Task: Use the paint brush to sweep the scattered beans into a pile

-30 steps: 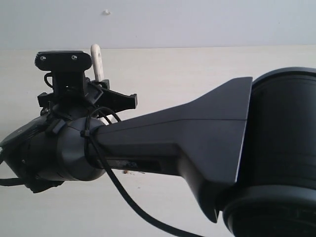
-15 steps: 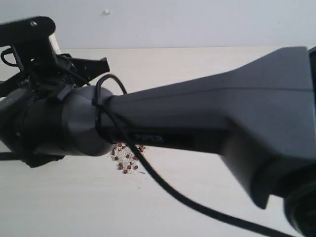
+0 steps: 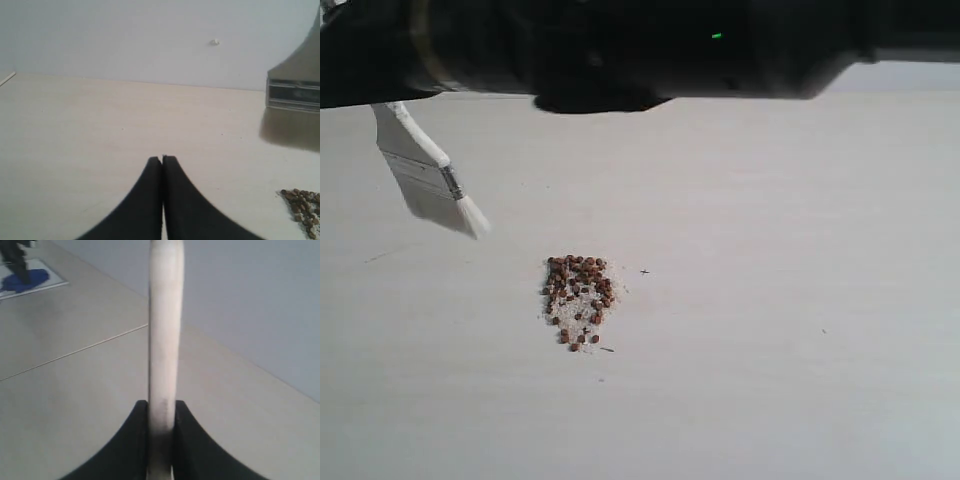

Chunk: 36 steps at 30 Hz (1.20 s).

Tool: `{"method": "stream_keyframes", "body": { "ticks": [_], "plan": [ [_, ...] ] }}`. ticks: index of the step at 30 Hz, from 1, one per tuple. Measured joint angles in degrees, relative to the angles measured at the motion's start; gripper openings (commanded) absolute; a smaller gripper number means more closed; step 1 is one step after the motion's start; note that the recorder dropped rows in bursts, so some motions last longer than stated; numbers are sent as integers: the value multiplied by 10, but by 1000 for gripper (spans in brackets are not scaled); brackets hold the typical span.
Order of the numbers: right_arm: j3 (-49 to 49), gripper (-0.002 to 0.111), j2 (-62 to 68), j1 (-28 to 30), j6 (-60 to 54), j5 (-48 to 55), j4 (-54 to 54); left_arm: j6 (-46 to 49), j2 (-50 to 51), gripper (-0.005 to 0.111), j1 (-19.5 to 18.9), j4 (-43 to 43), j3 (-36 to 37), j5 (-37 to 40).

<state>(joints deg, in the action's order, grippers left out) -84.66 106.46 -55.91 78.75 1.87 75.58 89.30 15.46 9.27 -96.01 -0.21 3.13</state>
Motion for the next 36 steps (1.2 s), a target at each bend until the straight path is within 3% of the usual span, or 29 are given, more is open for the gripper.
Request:
{"method": "stream_keyframes", "body": {
  "ticks": [8,12,23,28,36],
  "plan": [
    [135,0,-48,135,-15,-403,57,0,0,0,0,0,0,0],
    [191,0,-48,191,-47,-546,85,0,0,0,0,0,0,0],
    [335,0,-38,234,-232,-637,77,0,0,0,0,0,0,0],
    [343,0,17,234,-305,-703,27,0,0,0,0,0,0,0],
    [343,0,93,234,-381,-706,-59,0,0,0,0,0,0,0]
  ]
}}
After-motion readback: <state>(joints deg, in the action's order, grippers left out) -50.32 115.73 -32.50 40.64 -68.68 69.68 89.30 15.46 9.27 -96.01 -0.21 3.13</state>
